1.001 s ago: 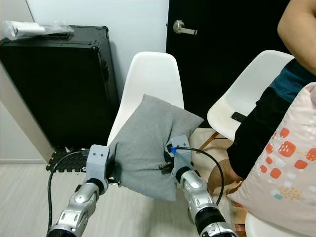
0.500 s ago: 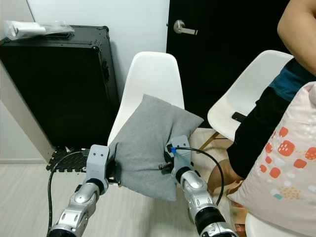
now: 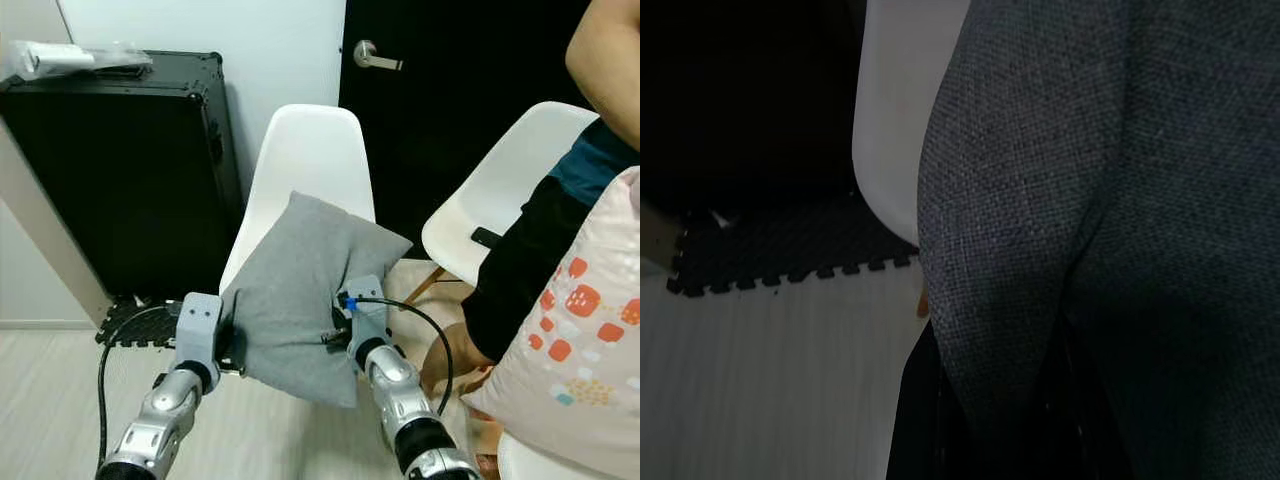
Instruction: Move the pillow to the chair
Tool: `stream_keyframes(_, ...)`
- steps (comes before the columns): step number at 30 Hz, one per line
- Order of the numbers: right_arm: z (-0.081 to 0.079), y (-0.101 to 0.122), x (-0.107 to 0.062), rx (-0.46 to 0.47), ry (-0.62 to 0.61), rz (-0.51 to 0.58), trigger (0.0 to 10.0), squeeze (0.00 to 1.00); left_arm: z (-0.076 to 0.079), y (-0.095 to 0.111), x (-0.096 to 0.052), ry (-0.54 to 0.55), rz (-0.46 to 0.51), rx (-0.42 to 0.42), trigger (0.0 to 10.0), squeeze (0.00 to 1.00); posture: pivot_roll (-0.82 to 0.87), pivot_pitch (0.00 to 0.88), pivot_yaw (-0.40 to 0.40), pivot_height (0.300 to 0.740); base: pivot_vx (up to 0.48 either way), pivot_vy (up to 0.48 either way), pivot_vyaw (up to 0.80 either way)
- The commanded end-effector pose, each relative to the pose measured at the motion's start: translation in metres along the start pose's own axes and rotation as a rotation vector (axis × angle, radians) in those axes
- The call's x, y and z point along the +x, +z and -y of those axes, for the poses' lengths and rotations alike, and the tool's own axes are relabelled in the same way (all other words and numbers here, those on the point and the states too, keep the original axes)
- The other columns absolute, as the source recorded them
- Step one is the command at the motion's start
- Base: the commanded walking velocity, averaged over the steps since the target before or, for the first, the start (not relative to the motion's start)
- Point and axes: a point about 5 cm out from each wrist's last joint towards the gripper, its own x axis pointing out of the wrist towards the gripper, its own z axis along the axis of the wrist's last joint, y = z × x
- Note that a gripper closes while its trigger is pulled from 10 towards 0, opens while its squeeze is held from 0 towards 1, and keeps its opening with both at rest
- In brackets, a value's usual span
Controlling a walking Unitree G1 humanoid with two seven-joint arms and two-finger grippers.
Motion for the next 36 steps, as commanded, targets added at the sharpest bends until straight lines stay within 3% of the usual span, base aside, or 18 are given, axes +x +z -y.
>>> stream_keyframes(1, 0.005, -0.004, -0.002, -0.004, -0.019, -0.028, 10.0, 0.0, -0.021, 0.013, 0.004, 0.1, 0.047, 0.016, 10.0, 0.0, -0.01, 0.114, -0.065, 0.74, 0.0, 0.0, 0.0)
stream_keyframes(21, 0.007, -0.005, -0.003, -0.014, -0.021, -0.025, 10.0, 0.0, -0.017, 0.014, 0.006, 0.09, 0.053, 0.013, 10.0, 0.0, -0.02, 0.092, -0.052, 0.74, 0.0, 0.0, 0.0)
stream_keyframes(30, 0.011, 0.0, -0.001, 0.024, -0.056, -0.013, 10.0, 0.0, -0.019, 0.02, 0.01, 0.098, 0.07, 0.008, 10.0, 0.0, -0.01, 0.066, -0.056, 0.74, 0.0, 0.0, 0.0)
stream_keyframes(36, 0.011, 0.011, 0.0, 0.0, -0.038, 0.023, 10.0, 0.0, -0.019, 0.022, 0.01, 0.094, 0.077, 0.008, 10.0, 0.0, -0.02, 0.061, -0.054, 0.74, 0.0, 0.0, 0.0)
